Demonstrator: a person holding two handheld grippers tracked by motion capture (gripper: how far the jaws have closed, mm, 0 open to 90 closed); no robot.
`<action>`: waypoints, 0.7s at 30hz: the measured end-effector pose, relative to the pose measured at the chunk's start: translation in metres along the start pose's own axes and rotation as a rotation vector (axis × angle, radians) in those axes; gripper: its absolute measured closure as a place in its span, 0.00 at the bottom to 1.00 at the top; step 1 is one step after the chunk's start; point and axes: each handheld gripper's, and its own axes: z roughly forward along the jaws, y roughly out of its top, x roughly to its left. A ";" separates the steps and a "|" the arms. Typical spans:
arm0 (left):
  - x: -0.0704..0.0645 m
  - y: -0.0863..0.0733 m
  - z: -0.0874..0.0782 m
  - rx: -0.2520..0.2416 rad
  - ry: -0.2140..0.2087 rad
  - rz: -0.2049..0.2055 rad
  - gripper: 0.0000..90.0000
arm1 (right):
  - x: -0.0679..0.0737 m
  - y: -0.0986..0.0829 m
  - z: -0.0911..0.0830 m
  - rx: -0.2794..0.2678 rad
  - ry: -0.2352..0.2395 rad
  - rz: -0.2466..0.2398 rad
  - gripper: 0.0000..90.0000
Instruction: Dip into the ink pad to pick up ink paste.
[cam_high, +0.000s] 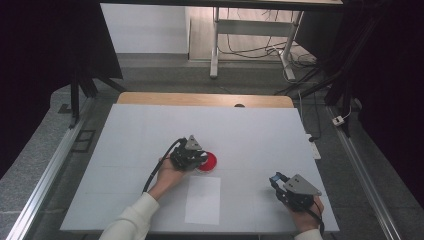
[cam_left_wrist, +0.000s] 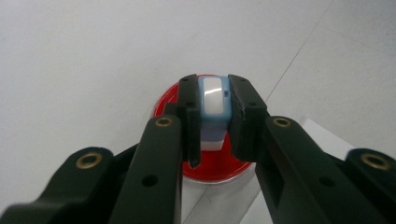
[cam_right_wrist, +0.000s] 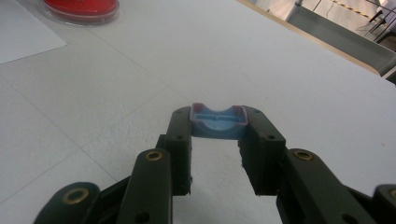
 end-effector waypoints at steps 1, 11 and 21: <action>0.000 0.000 0.000 0.001 0.001 0.000 0.84 | 0.000 0.000 0.000 -0.003 0.001 0.001 0.72; -0.001 0.000 0.001 0.000 0.008 -0.001 0.84 | 0.001 0.000 0.000 -0.003 0.004 0.001 0.72; 0.001 -0.002 0.001 -0.010 -0.004 -0.004 0.84 | 0.001 0.000 0.000 -0.003 0.005 0.001 0.72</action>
